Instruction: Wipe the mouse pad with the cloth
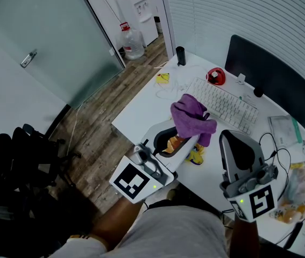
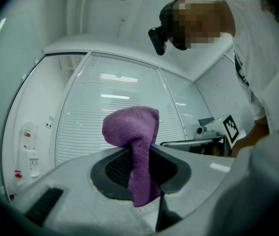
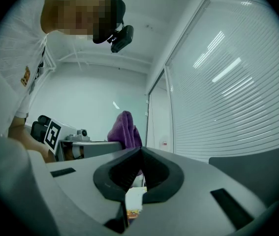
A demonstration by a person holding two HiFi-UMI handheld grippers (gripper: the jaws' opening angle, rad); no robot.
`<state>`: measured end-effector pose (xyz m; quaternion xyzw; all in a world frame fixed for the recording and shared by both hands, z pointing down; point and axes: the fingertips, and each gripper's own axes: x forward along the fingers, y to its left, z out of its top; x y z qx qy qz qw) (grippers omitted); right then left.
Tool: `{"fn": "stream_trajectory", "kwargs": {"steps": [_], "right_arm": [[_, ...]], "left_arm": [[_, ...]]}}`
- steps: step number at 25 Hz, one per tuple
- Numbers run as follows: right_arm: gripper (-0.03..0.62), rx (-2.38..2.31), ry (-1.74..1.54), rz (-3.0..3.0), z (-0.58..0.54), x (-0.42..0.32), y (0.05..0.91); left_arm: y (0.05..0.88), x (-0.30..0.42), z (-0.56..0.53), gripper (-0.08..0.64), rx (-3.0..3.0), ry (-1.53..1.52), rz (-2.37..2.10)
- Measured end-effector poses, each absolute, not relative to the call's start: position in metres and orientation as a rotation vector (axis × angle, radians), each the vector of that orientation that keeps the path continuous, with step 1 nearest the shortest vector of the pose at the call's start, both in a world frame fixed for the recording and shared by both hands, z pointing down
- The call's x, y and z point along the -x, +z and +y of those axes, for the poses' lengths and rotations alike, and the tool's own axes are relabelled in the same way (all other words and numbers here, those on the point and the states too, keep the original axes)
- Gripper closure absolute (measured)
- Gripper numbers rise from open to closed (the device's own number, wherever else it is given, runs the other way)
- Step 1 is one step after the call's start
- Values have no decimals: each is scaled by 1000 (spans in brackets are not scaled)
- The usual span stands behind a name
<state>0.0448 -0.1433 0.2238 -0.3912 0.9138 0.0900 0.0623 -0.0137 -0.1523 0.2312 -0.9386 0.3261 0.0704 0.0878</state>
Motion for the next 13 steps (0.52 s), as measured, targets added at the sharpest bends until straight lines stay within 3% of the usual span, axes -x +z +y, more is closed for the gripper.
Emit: {"fn": "stream_trajectory", "kwargs": {"steps": [13], "right_arm": [[581,1179,268,2767,-139,-44,225]], "left_arm": [[231,11,-148,477,2793,195,958]]}}
